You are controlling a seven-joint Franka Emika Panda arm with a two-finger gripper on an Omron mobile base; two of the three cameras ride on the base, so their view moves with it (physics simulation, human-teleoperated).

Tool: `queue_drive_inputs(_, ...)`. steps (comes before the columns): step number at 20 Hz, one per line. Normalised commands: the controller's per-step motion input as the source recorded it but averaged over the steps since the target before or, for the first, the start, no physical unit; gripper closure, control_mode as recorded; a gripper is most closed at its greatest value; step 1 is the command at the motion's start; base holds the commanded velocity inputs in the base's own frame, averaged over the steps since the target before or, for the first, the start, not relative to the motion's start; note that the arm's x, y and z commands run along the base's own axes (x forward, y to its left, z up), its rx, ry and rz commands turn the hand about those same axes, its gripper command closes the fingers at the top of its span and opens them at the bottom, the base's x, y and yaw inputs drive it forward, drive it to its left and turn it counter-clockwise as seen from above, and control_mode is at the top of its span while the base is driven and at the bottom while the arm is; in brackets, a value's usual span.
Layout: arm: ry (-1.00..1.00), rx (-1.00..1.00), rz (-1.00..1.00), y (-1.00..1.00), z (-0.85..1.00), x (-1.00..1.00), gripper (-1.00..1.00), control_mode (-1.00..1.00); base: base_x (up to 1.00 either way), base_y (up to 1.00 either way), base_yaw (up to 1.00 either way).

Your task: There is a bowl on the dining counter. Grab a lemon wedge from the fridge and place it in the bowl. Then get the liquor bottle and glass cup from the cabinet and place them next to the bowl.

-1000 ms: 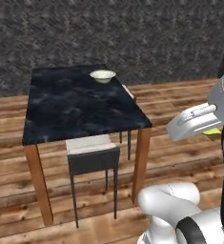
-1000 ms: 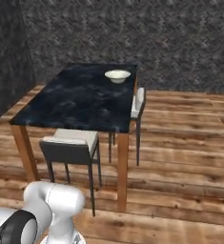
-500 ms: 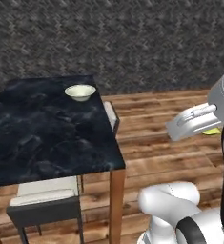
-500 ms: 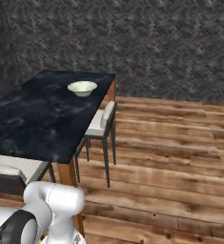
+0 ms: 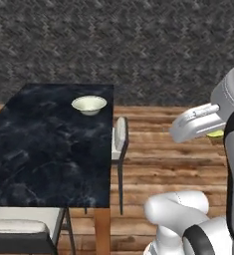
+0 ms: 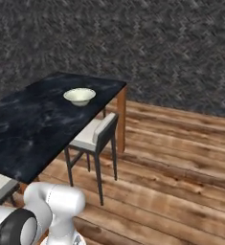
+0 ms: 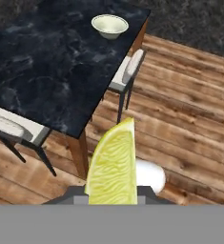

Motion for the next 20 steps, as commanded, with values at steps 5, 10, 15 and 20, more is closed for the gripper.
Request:
queue_drive_inputs(5, 0.00, 0.00, 0.00, 0.00, 0.00, 0.00, 1.00, 1.00, 0.88, -0.58, 0.51)
queue_drive_inputs(10, 0.00, 0.00, 0.00, 0.00, 0.00, 0.00, 1.00, 1.00, 0.73, -0.63, 0.51)
queue_drive_inputs(15, 0.00, 0.00, 0.00, 0.00, 0.00, 0.00, 1.00, 1.00, 0.16, -0.88, 0.43)
queue_drive_inputs(20, 0.00, 0.00, 0.00, 0.00, 0.00, 0.00, 1.00, 1.00, 0.00, -0.98, 0.39)
